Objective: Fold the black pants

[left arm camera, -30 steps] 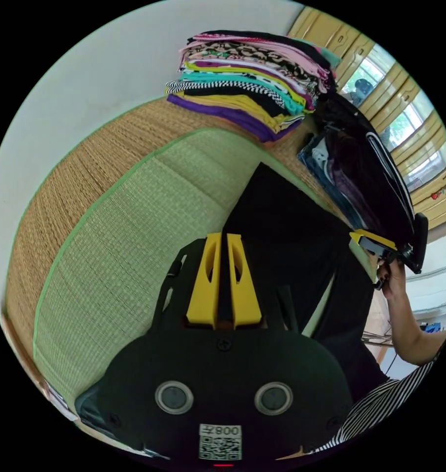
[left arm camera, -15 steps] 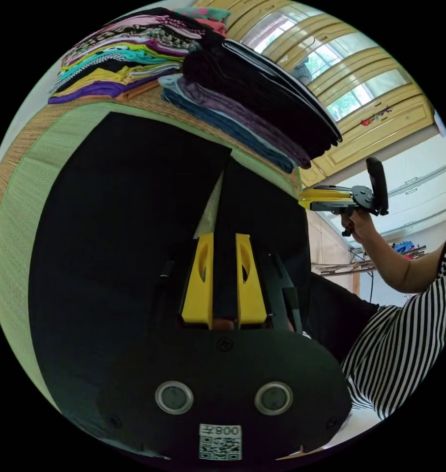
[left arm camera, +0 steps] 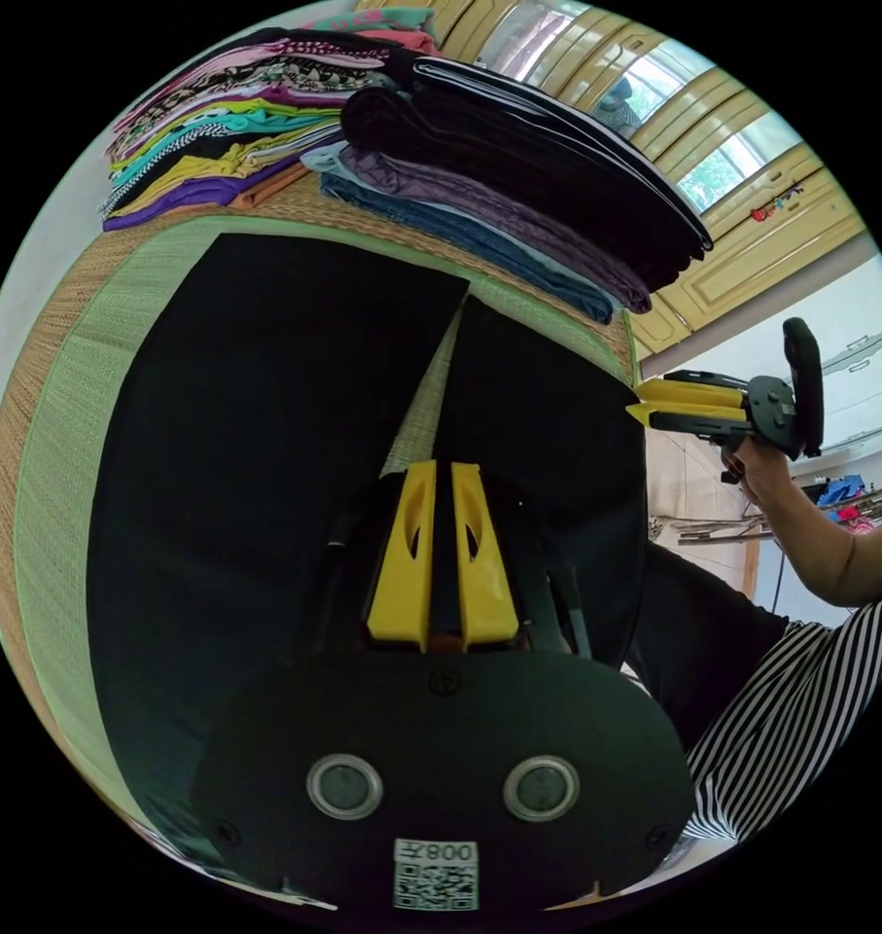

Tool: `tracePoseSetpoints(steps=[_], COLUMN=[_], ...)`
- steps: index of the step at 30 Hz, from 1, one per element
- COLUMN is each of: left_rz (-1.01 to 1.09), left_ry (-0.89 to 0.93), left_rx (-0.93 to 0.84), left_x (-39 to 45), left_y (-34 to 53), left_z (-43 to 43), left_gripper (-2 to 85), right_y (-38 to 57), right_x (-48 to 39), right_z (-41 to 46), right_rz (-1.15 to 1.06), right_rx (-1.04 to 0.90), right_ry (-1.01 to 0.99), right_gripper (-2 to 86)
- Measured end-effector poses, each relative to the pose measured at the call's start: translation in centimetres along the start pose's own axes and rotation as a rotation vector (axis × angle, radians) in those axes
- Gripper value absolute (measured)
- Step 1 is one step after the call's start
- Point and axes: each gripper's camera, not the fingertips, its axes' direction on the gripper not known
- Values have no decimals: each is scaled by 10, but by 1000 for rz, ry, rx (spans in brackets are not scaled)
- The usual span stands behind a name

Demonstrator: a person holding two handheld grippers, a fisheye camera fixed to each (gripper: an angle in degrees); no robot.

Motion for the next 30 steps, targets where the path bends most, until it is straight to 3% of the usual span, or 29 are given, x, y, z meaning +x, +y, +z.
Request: tracePoseSetpoints(steps=[7, 13, 18, 25, 30], left_rz=[-34, -39, -93, -150, -307], left_ry=[55, 52, 50, 85, 28], left_rx=[32, 94, 9, 138, 131], left_x=[14, 28, 29, 44, 52], left_y=[26, 43, 63, 150, 255], left_z=[-11, -32, -25, -88, -132], left_gripper=[7, 9, 22, 35, 28], right_y=[0, -1, -7, -7, -26], right_x=[-7, 13, 14, 13, -75], right_z=[-9, -47, -15, -44, -52], right_rz=[-9, 68, 102, 192, -3], right_rx=[-10, 91, -16, 125, 139], right_ry=[-30, -118, -146, -206, -261], right_gripper=[26, 22, 30, 19, 4])
